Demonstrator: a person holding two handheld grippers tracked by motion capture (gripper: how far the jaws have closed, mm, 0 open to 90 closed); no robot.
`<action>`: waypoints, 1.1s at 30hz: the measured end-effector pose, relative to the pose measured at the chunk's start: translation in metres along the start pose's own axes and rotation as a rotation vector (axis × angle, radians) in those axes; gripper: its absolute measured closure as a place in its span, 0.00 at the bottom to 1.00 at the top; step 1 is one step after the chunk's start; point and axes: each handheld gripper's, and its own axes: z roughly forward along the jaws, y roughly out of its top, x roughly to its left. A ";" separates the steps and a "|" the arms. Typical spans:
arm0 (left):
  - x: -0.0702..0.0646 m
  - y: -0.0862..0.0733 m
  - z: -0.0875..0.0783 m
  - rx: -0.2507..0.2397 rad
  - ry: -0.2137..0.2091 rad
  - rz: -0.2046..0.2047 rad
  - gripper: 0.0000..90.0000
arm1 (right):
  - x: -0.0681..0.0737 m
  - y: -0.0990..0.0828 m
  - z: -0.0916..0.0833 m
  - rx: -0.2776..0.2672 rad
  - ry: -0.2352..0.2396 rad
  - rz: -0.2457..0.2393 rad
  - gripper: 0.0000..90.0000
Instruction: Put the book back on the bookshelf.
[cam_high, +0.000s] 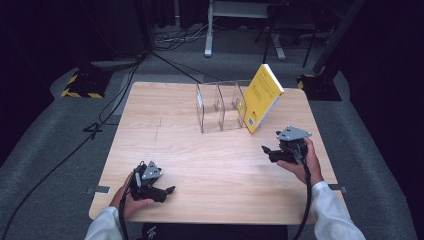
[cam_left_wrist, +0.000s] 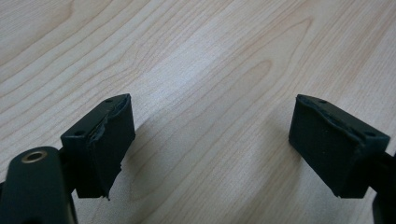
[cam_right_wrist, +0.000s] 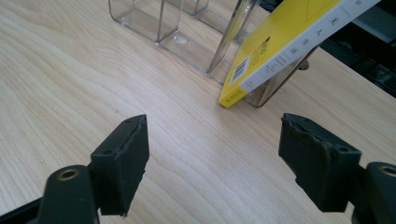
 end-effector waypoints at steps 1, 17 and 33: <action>0.000 0.000 0.000 0.000 0.000 0.000 0.17 | 0.001 -0.002 -0.001 0.007 0.002 -0.004 0.28; 0.000 0.001 0.001 -0.002 0.004 0.004 0.17 | 0.005 -0.032 -0.013 0.041 0.006 -0.029 0.28; 0.000 0.001 0.001 -0.001 0.006 0.006 0.16 | 0.014 -0.060 -0.024 0.080 0.025 -0.075 0.28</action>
